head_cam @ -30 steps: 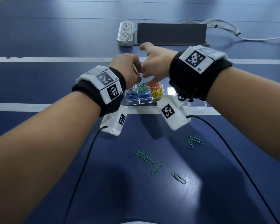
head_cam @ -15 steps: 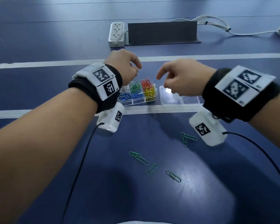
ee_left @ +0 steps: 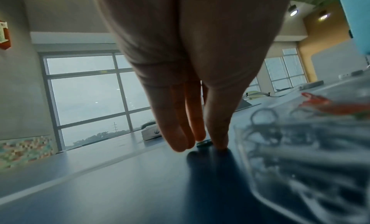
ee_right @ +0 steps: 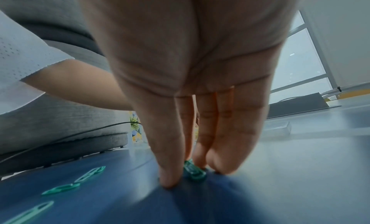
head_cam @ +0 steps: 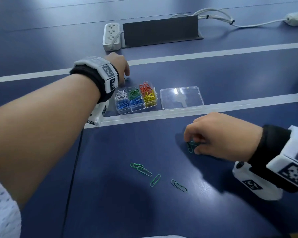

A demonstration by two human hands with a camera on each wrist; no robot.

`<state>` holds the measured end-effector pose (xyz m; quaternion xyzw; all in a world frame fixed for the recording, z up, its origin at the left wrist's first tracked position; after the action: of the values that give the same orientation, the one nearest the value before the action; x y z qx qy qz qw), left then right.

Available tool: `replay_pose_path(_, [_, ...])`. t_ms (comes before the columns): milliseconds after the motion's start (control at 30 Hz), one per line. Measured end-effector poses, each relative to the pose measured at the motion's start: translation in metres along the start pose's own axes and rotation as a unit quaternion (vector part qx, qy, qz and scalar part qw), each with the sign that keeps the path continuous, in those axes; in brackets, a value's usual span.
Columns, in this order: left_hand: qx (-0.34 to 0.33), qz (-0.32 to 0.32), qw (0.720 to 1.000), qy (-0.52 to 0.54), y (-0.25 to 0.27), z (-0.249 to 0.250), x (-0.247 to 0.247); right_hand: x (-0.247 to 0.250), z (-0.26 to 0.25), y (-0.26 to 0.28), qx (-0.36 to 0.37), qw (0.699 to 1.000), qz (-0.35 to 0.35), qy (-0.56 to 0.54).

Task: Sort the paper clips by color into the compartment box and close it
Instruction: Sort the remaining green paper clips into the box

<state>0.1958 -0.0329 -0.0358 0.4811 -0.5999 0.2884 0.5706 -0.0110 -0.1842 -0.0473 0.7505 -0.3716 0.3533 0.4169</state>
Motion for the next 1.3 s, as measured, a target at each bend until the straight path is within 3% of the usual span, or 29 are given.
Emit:
replay_pose_path(333, [0.023, 0.026, 0.999, 0.026, 0.014, -0.008, -0.002, 0.004, -0.006, 0.006, -0.011, 0.998, 0.042, -0.051])
replay_pose_path(467, [0.031, 0.048, 0.994, 0.09, 0.032, -0.01, 0.008, 0.006, -0.007, 0.005, -0.03, 0.994, 0.081, -0.069])
replay_pose_path(567, [0.03, 0.063, 0.986, 0.152, 0.054, -0.009, 0.02, 0.001, -0.012, 0.005, -0.041, 0.995, 0.072, -0.046])
replay_pose_path(733, [-0.027, 0.014, 0.973, 0.229, 0.102, 0.019, 0.025, -0.006, -0.028, 0.003, -0.025, 0.998, 0.053, 0.011])
replay_pose_path(900, [-0.138, -0.085, 0.977, 0.14, 0.15, 0.053, -0.004, -0.013, -0.038, 0.003, -0.024, 0.998, 0.043, 0.025])
replay_pose_path(1033, [-0.217, -0.077, 0.969, 0.085, 0.173, 0.075, -0.015, -0.019, -0.05, 0.006, -0.006, 0.999, 0.021, 0.043])
replay_pose_path(1300, [-0.251, -0.081, 0.964, 0.028, 0.183, 0.097, -0.037, -0.04, -0.074, 0.022, 0.02, 0.996, -0.055, 0.062])
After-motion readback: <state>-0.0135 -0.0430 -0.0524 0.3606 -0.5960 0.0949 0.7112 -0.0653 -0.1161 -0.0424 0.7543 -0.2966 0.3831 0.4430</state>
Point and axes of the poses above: each hand's wrist, its own y-axis away from the middle knuckle, its own x-axis out of the back of the hand, z = x × y, the point moved 7 cm from there along -y, towards the middle knuckle, and after that the axes turned 11 degrees about -y, right-handed, at the moved point
